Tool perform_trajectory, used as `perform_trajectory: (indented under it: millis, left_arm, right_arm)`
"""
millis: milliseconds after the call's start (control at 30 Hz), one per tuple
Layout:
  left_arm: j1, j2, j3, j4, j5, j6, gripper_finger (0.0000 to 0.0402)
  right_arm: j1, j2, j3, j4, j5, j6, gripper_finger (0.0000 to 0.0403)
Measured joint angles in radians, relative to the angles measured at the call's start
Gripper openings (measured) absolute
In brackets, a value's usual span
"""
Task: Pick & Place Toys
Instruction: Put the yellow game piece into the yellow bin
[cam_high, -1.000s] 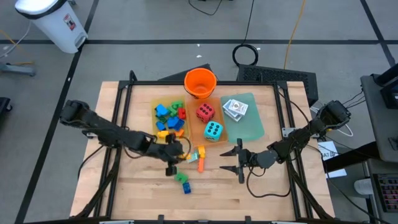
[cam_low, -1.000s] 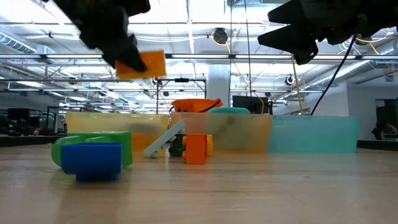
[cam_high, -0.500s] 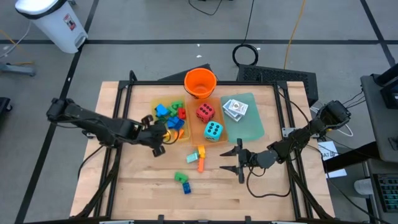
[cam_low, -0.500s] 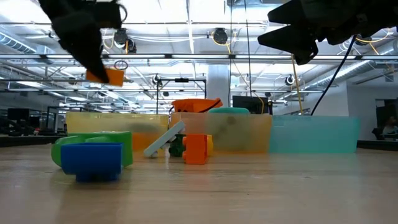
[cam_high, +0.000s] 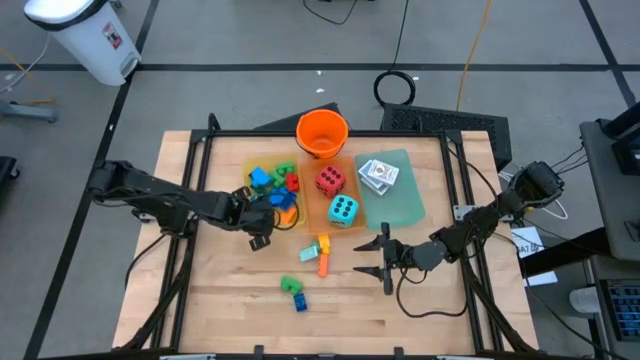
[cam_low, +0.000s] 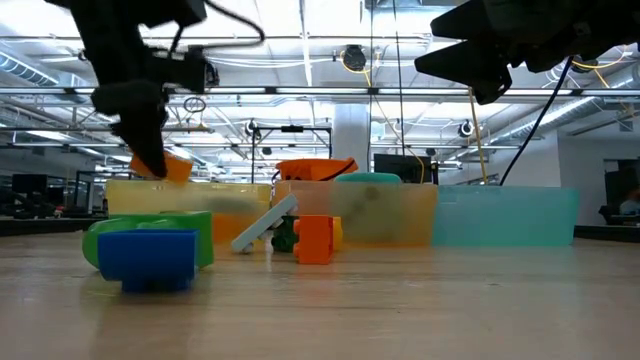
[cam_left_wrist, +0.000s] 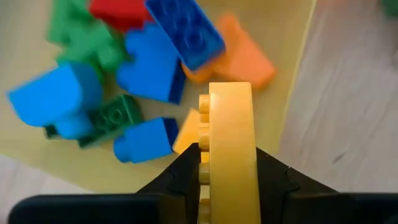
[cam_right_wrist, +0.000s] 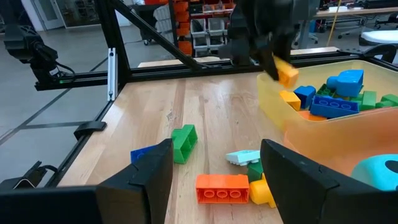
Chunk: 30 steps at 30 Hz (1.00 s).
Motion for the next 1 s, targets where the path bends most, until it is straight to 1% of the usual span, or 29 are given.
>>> perform_trajectory:
  millis: [100, 200, 267, 400, 467, 533, 633, 700, 767, 867, 1000]
  left_arm:
    - [0.017, 0.043, -0.004, -0.003, 0.042, 0.037, 0.0095]
    - [0.026, 0.061, -0.004, -0.001, 0.047, 0.057, 0.01]
    - [0.029, 0.065, -0.004, -0.001, 0.045, 0.057, 0.0128]
    - [0.034, 0.063, -0.004, -0.002, 0.044, 0.058, 0.0204]
    - [0.034, 0.063, -0.004, -0.002, 0.041, 0.076, 0.0235]
    - [0.034, 0.063, -0.004, -0.002, 0.04, 0.076, 0.0259]
    - [0.034, 0.059, 0.003, -0.008, 0.05, 0.016, 0.0285]
    - [0.025, 0.036, 0.003, 0.006, 0.045, -0.023, 0.0296]
    - [0.003, 0.002, 0.0, 0.048, 0.005, -0.036, 0.0304]
    - [-0.05, -0.075, -0.03, 0.145, -0.053, 0.0, 0.0311]
    - [-0.097, -0.175, -0.095, 0.328, -0.057, 0.061, 0.0312]
  right_arm:
    - [0.0, 0.0, 0.0, 0.0, 0.0, 0.0, 0.021]
    - [0.0, 0.0, 0.0, 0.0, 0.0, 0.0, 0.021]
    - [0.0, 0.0, 0.0, 0.0, 0.0, 0.0, 0.021]
    - [0.0, 0.0, 0.0, 0.0, 0.0, 0.0, 0.021]
    - [0.0, 0.0, 0.0, 0.0, 0.0, 0.0, 0.021]
    - [0.0, 0.0, 0.0, 0.0, 0.0, 0.0, 0.021]
    - [0.0, 0.0, 0.0, 0.0, 0.0, 0.0, 0.021]
    - [0.0, 0.0, 0.0, -0.001, 0.001, 0.0, 0.021]
    - [0.0, 0.0, 0.0, -0.005, 0.001, 0.0, 0.021]
    - [0.0, 0.0, 0.0, -0.005, 0.002, 0.0, 0.021]
    - [-0.003, 0.0, 0.0, -0.004, 0.003, 0.0, 0.021]
